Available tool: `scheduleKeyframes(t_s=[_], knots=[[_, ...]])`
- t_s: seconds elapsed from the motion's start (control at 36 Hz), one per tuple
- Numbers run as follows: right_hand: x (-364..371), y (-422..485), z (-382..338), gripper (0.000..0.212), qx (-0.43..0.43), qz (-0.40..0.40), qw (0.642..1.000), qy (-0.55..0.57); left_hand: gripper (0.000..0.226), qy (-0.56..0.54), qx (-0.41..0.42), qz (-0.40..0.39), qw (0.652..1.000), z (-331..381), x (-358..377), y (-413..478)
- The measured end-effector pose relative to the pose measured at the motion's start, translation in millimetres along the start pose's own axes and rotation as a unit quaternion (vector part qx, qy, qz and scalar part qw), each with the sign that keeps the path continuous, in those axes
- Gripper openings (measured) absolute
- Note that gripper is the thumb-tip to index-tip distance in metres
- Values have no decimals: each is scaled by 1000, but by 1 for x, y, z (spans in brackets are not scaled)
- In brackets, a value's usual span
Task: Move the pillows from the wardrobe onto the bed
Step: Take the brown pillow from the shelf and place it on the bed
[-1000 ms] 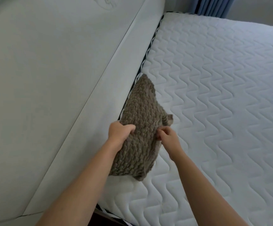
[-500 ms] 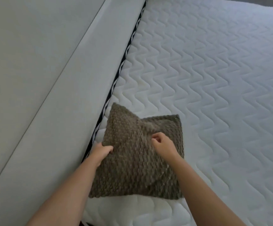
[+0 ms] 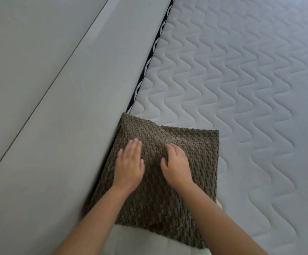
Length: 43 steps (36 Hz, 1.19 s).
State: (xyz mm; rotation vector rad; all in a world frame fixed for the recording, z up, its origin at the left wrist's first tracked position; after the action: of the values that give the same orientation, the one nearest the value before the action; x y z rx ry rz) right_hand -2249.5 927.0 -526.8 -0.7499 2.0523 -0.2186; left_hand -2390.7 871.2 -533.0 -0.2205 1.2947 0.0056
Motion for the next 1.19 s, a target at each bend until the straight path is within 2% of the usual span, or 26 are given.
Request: scheduleKeyframes(t_s=[0.06, 0.11, 0.17, 0.28, 0.44, 0.56, 0.67, 0.81, 0.89, 1.03, 1.11, 1.19], knots=[[11, 10, -3, 55, -4, -28, 999, -36, 59, 17, 4, -87, 996, 6, 19, 5], [24, 21, 1, 58, 8, -84, 994, -74, 60, 57, -27, -171, 983, -1, 41, 10], [36, 29, 10, 60, 18, -126, 985, -117, 59, 92, -30, -198, 976, -5, 54, 12], [49, 34, 39, 64, -4, -118, 978, -174, 60, 103, -1, -169, 980, -5, 52, 13], [53, 19, 73, 65, -43, -32, 974, -221, 58, 96, 9, -123, 988, -12, 62, 6], [49, 14, 91, 63, -26, -18, 974, -226, 60, 88, -16, -108, 990, -18, 64, 5], [37, 7, 117, 63, 24, -12, 975, -220, 60, 69, -42, -101, 992, -20, 61, 2], [19, -7, 133, 61, 80, -24, 980, -180, 67, 84, -23, -100, 991, -9, 49, 4], [15, -8, 123, 60, 91, -6, 983, -157, 63, 82, 26, -73, 994, 8, 41, 4], [27, -6, 71, 59, 5, 47, 993, -108, 52, 78, 82, -65, 991, 38, 40, 5], [48, -2, 49, 58, -61, 10, 990, -127, 51, 107, 67, -89, 988, 36, 49, -1], [68, -2, 63, 57, -70, -49, 984, -156, 54, 126, 43, -130, 983, 19, 57, -11]])
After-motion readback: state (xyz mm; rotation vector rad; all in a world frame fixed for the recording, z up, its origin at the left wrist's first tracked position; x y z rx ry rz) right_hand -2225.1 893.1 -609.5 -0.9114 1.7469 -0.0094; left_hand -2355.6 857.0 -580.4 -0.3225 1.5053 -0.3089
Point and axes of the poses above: each hand's wrist, its own y-axis towards the middle knuckle, its own x-axis out of the palm, z = x × y, the point moved 2 cm from there along y, towards the middle knuckle, and after that the axes turned 9 degrees about -z, right-handed, at the moved point
